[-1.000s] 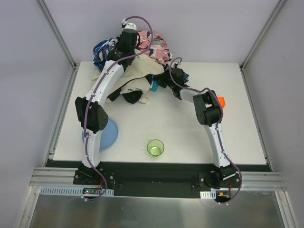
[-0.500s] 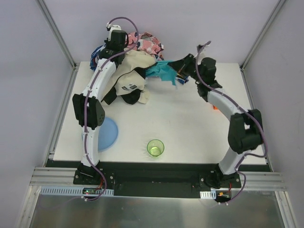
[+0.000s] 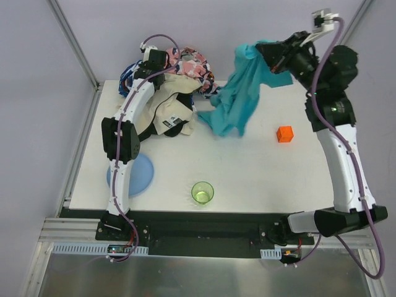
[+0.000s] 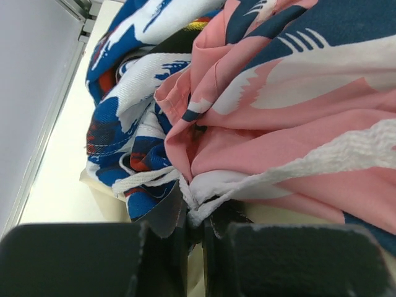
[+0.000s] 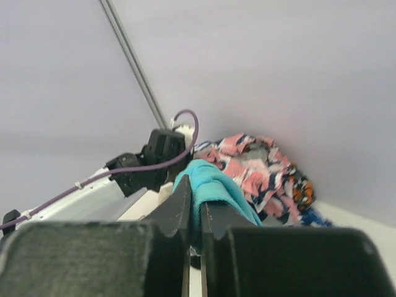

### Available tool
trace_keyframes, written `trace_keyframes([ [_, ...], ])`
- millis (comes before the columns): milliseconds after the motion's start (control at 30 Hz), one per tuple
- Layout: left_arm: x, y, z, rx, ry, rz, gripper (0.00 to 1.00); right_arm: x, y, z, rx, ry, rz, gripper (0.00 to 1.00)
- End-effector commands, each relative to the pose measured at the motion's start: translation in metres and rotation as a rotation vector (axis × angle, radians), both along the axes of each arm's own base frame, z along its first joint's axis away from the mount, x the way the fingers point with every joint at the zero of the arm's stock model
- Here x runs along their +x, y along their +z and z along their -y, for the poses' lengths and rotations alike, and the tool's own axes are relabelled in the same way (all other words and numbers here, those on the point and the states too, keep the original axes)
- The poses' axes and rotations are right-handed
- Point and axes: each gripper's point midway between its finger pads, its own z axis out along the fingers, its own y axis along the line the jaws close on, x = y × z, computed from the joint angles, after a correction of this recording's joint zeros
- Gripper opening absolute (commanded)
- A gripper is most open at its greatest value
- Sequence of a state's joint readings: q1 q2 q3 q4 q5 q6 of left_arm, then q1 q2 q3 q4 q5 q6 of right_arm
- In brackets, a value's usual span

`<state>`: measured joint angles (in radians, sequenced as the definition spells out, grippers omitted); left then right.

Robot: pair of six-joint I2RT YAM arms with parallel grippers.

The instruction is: Pick out a specific cloth from the pile

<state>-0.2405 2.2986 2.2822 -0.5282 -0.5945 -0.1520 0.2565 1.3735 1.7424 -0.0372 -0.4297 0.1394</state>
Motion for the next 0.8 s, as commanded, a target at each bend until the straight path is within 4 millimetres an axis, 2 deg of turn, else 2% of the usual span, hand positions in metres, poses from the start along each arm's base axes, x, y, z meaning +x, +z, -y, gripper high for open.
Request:
trace_keyframes([
  [0,0.002,-0.027,0.006,-0.076,-0.006,-0.047,0.00,-0.051,0.076,0.033,-0.047,-0.086,0.209,0.01],
  [67,0.000,-0.028,0.011,-0.102,-0.033,-0.059,0.00,-0.063,0.091,0.037,-0.052,-0.089,0.239,0.01],
  [100,-0.002,-0.026,0.016,-0.122,-0.054,-0.061,0.03,-0.069,0.097,0.040,-0.050,-0.092,0.248,0.01],
  [167,-0.004,-0.021,0.027,-0.157,-0.116,-0.068,0.23,-0.079,0.102,0.044,-0.054,-0.104,0.246,0.01],
  [233,-0.008,-0.011,0.040,-0.192,-0.188,-0.070,0.53,-0.082,0.103,0.055,-0.075,-0.162,0.255,0.01],
  [267,-0.011,-0.004,0.045,-0.209,-0.217,-0.064,0.88,-0.082,0.102,0.061,-0.080,-0.195,0.252,0.01],
  [300,-0.014,0.007,0.051,-0.225,-0.246,-0.052,0.99,-0.084,0.102,0.068,-0.080,-0.233,0.253,0.01],
  [467,-0.045,0.073,0.072,-0.262,-0.353,0.030,0.99,-0.094,0.091,0.099,-0.102,-0.390,0.245,0.01],
  [600,-0.085,0.125,0.089,-0.273,-0.432,0.101,0.99,-0.103,0.070,0.121,-0.135,-0.502,0.222,0.01],
  [767,-0.132,0.161,0.104,-0.285,-0.495,0.152,0.99,-0.100,0.034,0.145,-0.175,-0.626,0.155,0.01],
])
